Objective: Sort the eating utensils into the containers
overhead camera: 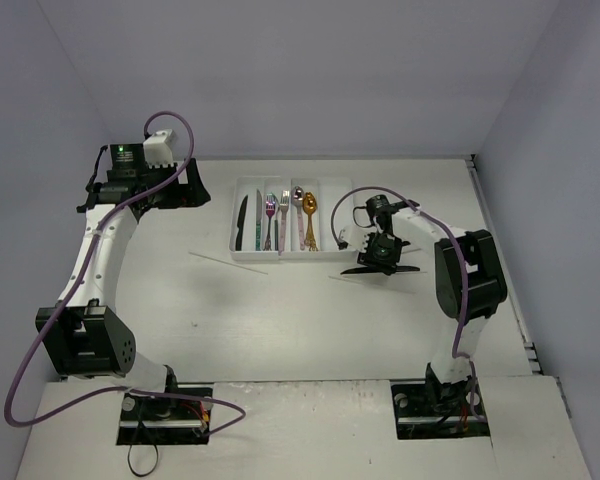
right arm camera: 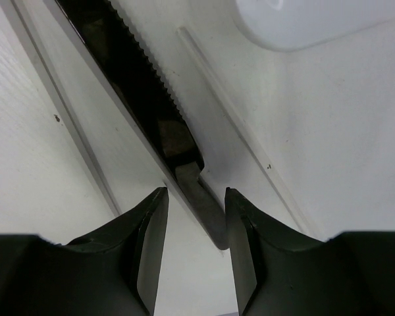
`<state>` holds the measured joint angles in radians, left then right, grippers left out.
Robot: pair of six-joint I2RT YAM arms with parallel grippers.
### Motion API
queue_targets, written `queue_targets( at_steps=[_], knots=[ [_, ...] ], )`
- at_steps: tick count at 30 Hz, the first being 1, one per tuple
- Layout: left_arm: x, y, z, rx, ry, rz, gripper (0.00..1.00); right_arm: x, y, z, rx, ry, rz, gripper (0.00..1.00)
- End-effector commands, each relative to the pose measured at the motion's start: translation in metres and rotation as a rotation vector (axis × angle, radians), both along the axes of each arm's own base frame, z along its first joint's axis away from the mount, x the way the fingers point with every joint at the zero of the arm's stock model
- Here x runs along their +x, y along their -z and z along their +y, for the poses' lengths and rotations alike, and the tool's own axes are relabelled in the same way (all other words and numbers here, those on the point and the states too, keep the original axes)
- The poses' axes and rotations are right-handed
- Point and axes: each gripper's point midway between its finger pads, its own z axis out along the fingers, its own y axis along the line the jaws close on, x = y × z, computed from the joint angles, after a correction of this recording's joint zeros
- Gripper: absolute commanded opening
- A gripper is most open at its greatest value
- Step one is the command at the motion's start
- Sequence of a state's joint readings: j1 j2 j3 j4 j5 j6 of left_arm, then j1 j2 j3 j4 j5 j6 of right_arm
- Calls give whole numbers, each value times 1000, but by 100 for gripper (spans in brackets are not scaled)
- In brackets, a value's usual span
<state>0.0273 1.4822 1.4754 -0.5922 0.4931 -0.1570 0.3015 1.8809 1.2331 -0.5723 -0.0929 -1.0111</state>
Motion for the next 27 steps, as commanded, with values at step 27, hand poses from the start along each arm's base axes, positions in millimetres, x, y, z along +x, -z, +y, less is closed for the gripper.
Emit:
queue_targets(
  at_steps=[27],
  knots=[
    [4,-28,-1,0,12,-110,87,16,-13,9,6,-24,-39,34]
  ],
)
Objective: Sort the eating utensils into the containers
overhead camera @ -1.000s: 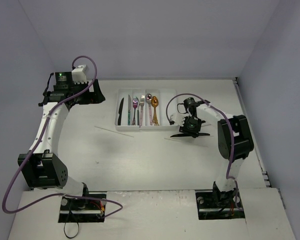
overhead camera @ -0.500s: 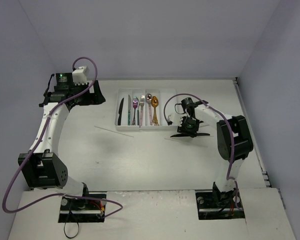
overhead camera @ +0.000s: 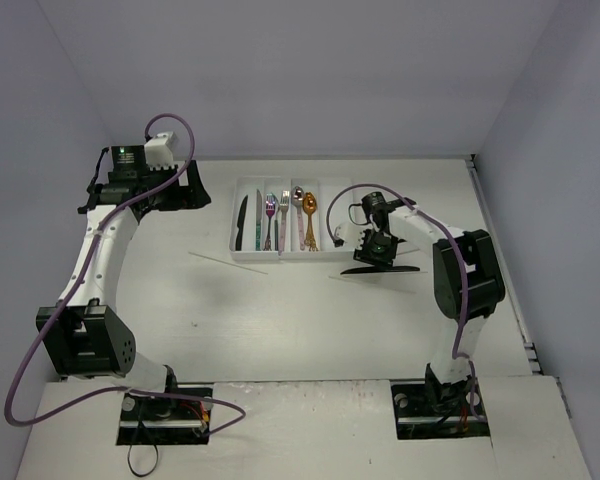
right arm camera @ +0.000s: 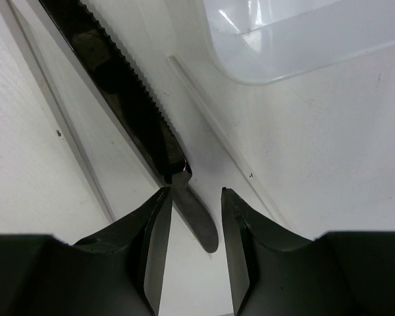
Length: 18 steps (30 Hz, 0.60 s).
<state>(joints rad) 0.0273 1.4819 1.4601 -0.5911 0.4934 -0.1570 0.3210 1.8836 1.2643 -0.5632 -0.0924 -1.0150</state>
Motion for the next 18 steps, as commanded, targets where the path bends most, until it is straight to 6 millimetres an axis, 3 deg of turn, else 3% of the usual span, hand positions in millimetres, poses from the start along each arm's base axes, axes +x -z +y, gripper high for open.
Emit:
queue_targets(
  at_steps=[1,18],
  knots=[
    [5,-34,-1,1,11,-125,87,4,-5,-2,-6,-1,0,34],
    [4,-30,-2,-4,14,-113,87,-21,24,-14,-47,-13,51,34]
  ],
)
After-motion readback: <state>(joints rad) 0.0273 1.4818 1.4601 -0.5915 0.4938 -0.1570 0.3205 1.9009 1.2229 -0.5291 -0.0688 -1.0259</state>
